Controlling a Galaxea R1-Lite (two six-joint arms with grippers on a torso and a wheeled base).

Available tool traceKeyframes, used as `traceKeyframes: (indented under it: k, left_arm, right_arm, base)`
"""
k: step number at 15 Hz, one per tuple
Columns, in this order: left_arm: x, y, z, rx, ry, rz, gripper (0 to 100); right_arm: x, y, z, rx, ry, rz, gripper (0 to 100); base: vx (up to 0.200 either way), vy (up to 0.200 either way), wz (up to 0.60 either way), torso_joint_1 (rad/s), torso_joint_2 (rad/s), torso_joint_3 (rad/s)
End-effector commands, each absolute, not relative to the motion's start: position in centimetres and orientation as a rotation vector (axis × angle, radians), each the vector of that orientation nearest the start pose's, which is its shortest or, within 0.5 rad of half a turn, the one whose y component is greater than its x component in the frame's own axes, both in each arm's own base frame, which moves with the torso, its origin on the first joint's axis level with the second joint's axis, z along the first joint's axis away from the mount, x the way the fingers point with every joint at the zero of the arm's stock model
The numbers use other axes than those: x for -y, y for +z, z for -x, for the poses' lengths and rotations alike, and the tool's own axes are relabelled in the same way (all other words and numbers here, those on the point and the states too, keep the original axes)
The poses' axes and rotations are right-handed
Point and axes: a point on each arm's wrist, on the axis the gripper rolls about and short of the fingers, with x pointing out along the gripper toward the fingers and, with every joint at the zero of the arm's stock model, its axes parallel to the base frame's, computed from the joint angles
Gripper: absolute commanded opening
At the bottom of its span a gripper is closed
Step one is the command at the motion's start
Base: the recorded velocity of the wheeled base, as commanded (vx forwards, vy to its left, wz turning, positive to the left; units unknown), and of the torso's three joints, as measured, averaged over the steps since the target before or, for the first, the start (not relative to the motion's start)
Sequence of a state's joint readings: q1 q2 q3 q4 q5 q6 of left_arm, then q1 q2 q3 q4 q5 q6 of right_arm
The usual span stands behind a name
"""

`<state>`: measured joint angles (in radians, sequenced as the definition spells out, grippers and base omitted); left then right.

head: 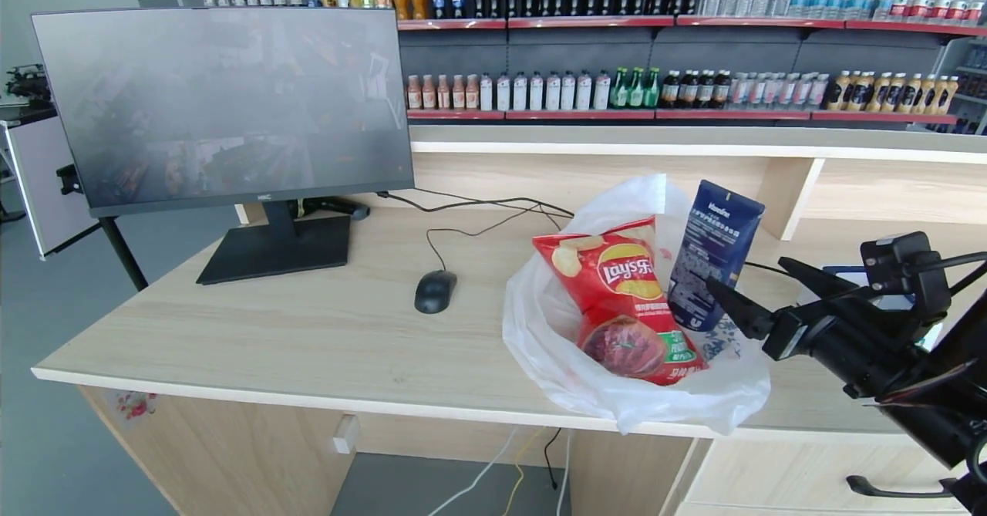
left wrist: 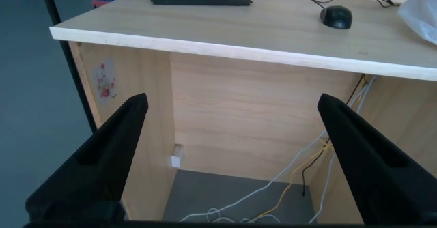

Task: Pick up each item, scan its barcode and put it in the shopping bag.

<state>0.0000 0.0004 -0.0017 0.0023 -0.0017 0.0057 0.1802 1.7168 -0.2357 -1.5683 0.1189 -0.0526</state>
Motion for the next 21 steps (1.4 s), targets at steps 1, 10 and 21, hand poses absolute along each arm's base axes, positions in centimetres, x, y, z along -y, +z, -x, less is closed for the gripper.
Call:
traceKeyframes:
  k: [1,10,21]
  left_arm:
    - [0.0,7.57,2.29,0.0,-0.002,-0.006,100]
    - [0.0,7.57,2.29,0.0,-0.002,-0.005,100]
    - [0.0,7.57,2.29,0.0,-0.002,-0.006,100]
  right_arm:
    - [-4.32,14.1,-22.91,0.106,0.292,0.051,100]
    - [-3.89,13.22,-22.54,0.061,0.276,0.051,100]
    - [-3.93,13.74,-22.52,0.086,0.277,0.049,100]
  base:
    - [-0.2,0.0,0.0,0.002,0.0,0.002]
    - [-0.067,-0.044,0.0,0.004,0.0,0.0]
    - [0.0,-0.2,0.0,0.001,0.0,0.001]
